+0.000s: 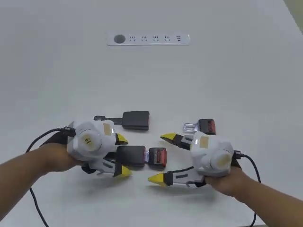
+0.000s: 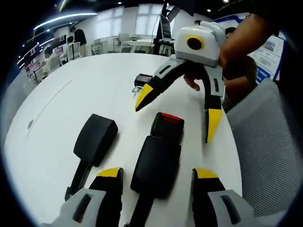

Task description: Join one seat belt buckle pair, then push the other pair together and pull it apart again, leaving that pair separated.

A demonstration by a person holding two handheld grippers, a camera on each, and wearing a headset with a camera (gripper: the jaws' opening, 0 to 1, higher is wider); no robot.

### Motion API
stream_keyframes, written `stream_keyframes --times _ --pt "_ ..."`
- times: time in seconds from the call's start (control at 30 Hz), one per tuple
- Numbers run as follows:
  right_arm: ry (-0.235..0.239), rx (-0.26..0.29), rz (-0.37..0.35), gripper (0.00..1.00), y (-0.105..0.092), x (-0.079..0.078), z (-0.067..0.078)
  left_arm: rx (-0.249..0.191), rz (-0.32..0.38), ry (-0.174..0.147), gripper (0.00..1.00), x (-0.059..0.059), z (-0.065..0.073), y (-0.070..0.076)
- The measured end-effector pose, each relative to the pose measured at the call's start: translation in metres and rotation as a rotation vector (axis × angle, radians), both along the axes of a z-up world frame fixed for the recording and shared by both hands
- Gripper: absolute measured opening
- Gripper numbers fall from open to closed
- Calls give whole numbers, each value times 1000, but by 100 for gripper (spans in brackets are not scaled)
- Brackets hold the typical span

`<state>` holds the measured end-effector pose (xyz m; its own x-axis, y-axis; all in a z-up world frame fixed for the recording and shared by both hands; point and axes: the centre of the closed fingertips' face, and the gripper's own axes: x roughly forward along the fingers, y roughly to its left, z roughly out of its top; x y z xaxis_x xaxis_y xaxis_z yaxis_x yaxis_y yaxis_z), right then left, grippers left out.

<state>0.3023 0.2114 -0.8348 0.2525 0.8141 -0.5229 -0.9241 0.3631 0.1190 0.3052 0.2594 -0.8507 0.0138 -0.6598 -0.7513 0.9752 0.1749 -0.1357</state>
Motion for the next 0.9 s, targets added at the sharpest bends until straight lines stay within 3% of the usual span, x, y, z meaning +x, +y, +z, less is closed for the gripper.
stream_keyframes --times 0.03,0.13,0.23,0.33,0.4,0.6,0.7,0.77,0.9 --pt "-21 0 -6 80 -2 3 4 -36 -3 -47 62 3 7 -3" --pt "-28 5 -23 81 -10 8 12 -32 12 -58 63 4 16 -1" --pt "-57 3 -46 82 -23 16 19 -70 32 -93 76 11 28 -2" --pt "-45 -4 -66 82 -38 23 21 -89 69 -71 80 17 35 -1" --pt "-56 -15 -70 82 -50 28 20 -89 76 -75 81 21 36 1" --pt "-74 -67 -78 83 -85 43 19 -80 87 -104 83 39 44 7" --pt "-73 -85 -70 83 -98 50 19 -65 87 -101 83 49 45 10" --pt "-82 -103 -67 83 -105 56 20 -63 78 -127 83 57 48 10" --pt "-82 -102 -74 82 -114 66 25 -69 74 -147 80 71 55 8"
